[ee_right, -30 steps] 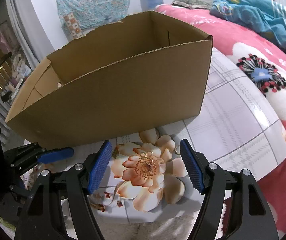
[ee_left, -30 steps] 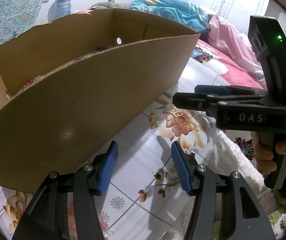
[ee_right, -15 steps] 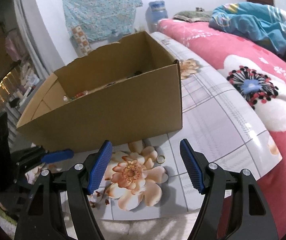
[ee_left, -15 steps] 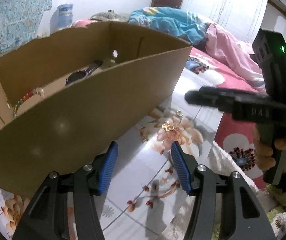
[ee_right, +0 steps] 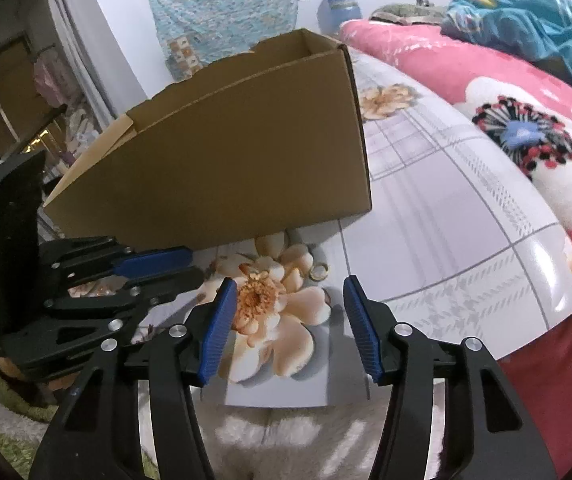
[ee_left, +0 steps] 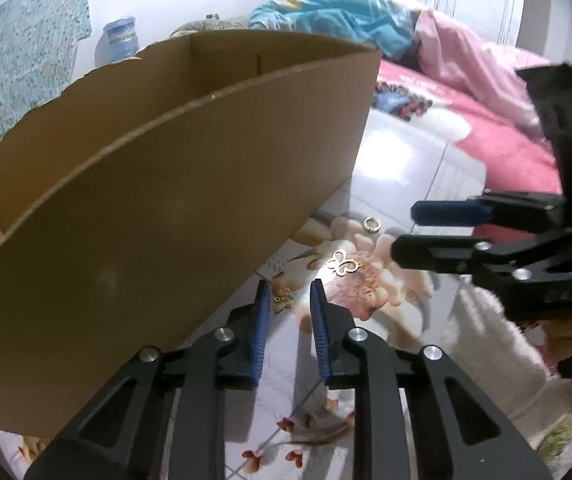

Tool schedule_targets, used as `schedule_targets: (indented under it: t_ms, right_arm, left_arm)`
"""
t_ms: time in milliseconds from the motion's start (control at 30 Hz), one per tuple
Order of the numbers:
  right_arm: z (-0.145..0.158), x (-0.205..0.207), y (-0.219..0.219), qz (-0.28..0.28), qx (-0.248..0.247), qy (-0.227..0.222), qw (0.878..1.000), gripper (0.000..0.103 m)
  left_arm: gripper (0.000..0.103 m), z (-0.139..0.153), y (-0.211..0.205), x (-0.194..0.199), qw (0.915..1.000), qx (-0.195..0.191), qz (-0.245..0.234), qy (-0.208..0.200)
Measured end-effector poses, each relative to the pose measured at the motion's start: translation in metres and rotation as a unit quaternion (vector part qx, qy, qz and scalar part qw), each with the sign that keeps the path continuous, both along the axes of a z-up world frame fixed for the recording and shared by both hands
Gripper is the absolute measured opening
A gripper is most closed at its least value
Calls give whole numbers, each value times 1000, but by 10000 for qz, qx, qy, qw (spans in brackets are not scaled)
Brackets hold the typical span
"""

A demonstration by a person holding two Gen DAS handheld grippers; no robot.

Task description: Organize jewelry

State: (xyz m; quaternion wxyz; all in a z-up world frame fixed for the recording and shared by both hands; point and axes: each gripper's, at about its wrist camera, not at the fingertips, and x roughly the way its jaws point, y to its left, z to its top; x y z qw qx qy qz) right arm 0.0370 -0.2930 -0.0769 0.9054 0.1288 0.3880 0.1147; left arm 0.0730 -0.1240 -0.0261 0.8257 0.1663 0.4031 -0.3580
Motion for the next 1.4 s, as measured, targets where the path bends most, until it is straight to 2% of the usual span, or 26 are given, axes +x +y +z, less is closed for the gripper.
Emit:
schedule_targets:
  t_ms: [167, 300, 367, 633, 733, 967, 1400]
  right_arm:
    - [-3, -2, -1, 166, 60, -27, 9998, 50]
    - [-6, -1, -4, 238, 222, -48, 9995, 49]
    - [-7, -2, -5, 257, 284, -69, 9992, 48]
    - [-4, -3, -8, 358, 322, -168, 9987, 48]
    - [1, -7, -4, 463, 207, -270, 9983, 46]
    - [-2, -2, 27, 750, -194, -300, 9965, 37]
    - [-7, 22, 67, 839, -1409, -375, 9858, 19]
  left_arm:
    - [16, -6, -6, 2, 9996, 258, 73, -11]
    - [7, -5, -10, 2, 9991, 411, 30, -65]
    - [7, -6, -12, 1, 9989, 458, 6, -97]
    - [6, -1, -7, 0, 9994, 327, 51, -38]
    - [6, 6, 1, -1, 9997, 202, 104, -3]
    - [6, 14, 15, -3, 9997, 10, 245, 24]
    - [6, 11, 20, 3, 9996, -133, 231, 136]
